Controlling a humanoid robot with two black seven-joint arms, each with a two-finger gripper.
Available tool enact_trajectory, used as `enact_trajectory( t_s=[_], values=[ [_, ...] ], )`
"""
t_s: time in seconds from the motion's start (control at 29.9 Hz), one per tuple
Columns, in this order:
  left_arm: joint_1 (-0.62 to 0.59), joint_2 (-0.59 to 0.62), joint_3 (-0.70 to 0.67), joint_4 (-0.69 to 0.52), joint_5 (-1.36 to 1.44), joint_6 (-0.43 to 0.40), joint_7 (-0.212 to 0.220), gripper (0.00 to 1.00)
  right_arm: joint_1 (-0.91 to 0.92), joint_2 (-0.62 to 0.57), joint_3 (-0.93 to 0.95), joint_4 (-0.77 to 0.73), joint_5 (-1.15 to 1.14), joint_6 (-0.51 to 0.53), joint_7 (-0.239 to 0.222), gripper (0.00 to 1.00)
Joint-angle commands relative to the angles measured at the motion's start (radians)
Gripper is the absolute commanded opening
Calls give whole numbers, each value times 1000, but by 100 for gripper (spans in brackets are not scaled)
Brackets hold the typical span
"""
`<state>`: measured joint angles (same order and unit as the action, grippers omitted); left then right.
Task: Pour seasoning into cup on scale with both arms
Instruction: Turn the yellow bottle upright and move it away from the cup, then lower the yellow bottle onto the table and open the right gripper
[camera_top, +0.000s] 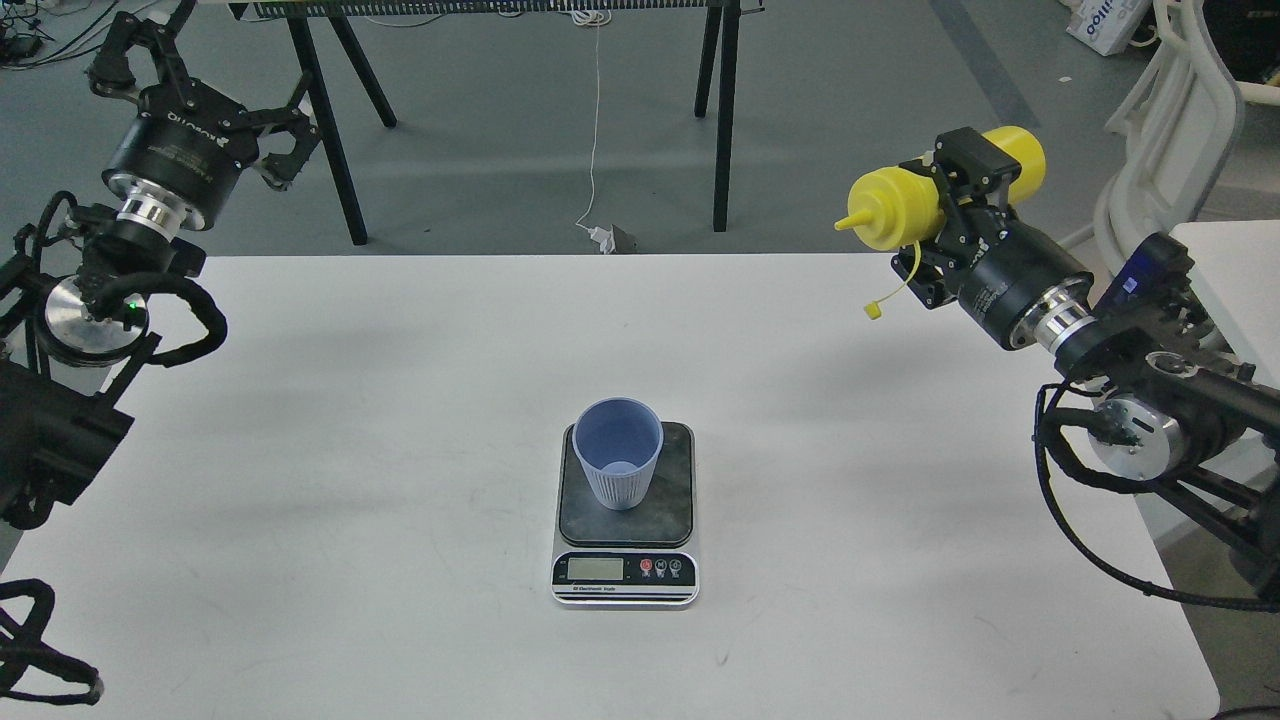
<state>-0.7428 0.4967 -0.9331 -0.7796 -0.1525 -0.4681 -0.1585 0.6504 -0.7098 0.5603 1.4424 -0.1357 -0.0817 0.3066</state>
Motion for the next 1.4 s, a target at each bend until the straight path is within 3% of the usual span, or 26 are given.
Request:
enact_trajectory(
  t_s=[0.0, 0.27, 0.4, 0.63, 0.87, 1.07, 1.17, 1.27, 1.37],
  values=[
    [-1, -1, -7, 0, -1, 0, -1, 100, -127, 0, 134, -4, 238, 130, -10, 32],
    [0, 3, 0, 0, 1, -12, -1, 100, -377, 10, 239, -94, 537, 569, -14, 32],
    [0, 3, -4, 0, 1, -12, -3, 100, -491, 41, 233, -99, 622, 570, -14, 33],
    [0, -1, -3, 0, 1, -12, -4, 100, -661, 226, 256, -125, 639, 570, -7, 34],
    [0, -3, 3, -1, 2, -6, -4, 100, -684, 334, 260, -137, 660, 570, -6, 34],
    [-1, -1, 5, -3, 2, -3, -3, 100, -684, 342, 265, -129, 660, 570, -6, 35],
    [-1, 0, 7, -3, 2, -3, -3, 100, -686, 340, 265, -137, 660, 570, -7, 41],
    [-1, 0, 7, -3, 2, -1, -3, 100, -695, 339, 265, -139, 659, 570, -9, 57],
    [-1, 0, 7, -3, 2, 2, -3, 100, -704, 337, 265, -137, 659, 570, -7, 65]
  ],
)
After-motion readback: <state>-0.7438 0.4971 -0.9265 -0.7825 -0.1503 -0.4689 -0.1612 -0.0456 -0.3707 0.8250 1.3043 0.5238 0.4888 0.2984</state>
